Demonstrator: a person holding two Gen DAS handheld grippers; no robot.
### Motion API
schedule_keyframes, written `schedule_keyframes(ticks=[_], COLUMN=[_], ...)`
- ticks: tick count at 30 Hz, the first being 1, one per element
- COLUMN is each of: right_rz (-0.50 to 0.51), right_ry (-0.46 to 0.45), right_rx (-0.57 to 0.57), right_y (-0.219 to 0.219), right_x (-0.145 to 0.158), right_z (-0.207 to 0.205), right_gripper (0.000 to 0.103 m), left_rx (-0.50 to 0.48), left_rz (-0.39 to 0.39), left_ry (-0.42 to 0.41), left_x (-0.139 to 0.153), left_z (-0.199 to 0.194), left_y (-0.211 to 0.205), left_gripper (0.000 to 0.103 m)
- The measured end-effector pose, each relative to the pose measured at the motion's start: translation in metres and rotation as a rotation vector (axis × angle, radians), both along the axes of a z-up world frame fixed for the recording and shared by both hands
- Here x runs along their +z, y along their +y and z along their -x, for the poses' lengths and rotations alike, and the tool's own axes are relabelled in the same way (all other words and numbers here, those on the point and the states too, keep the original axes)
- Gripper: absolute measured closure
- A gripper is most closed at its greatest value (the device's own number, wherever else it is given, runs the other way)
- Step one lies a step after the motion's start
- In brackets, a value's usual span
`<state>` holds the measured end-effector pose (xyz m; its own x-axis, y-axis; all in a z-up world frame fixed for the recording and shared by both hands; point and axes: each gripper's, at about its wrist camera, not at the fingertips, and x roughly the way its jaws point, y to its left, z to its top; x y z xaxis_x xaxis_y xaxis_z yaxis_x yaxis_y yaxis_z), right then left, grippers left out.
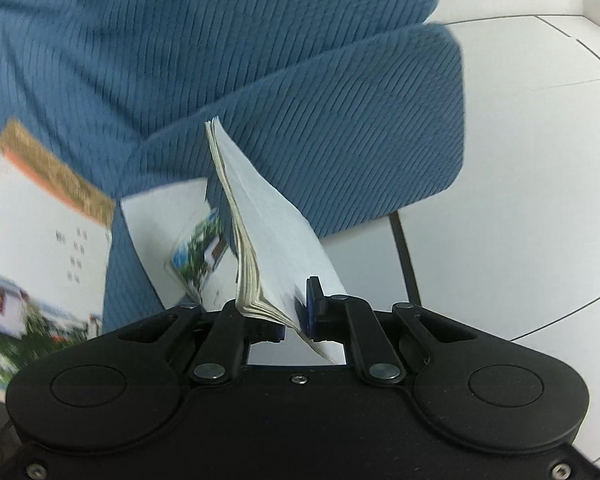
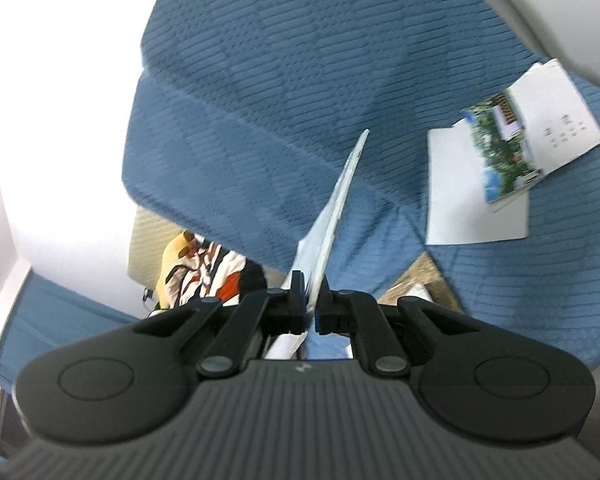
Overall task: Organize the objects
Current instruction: 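Carry the white envelope bundle with both tools over the book stack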
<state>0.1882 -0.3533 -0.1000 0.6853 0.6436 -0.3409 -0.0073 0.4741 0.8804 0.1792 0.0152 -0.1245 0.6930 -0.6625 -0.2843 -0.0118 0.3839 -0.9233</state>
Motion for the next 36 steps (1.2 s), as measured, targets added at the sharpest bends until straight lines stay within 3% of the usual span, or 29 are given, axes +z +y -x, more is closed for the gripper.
schedule_keyframes(ticks=[8,16,21,31,36], right_rz=[0.017,0.063,0.106,0.215,0.236], right_ry=[0.010,0.115,0.184,0.242,0.268], right_rx=[0.074,0.115,0.115,0.087,0.096], right_y=[0.047,0.081,0.090,0.094,0.095], right_x=[-0.001,-0.050,-0.085,-0.119,-0.130], right_z=[-0.013,-0.017,-0.015,-0.004,0.000], right_gripper=[0.095,0.095,0.095,0.094,0.093], left_rx=[0.041,0.078,0.064,0.027,0.015], left_rz=[-0.072,-0.069,-0.110,-0.180,-0.236], left_ry=[-0.015,0.120,0.200,0.310,0.338], left_x=[0.007,-0.052,-0.087,-0.121,-0.125], left_z=[0.015,0.025,0.030,0.031,0.035], left_y=[0.046,0.074,0.075,0.073,0.070], left_gripper=[0.094,0.094,0.093,0.093,0.093])
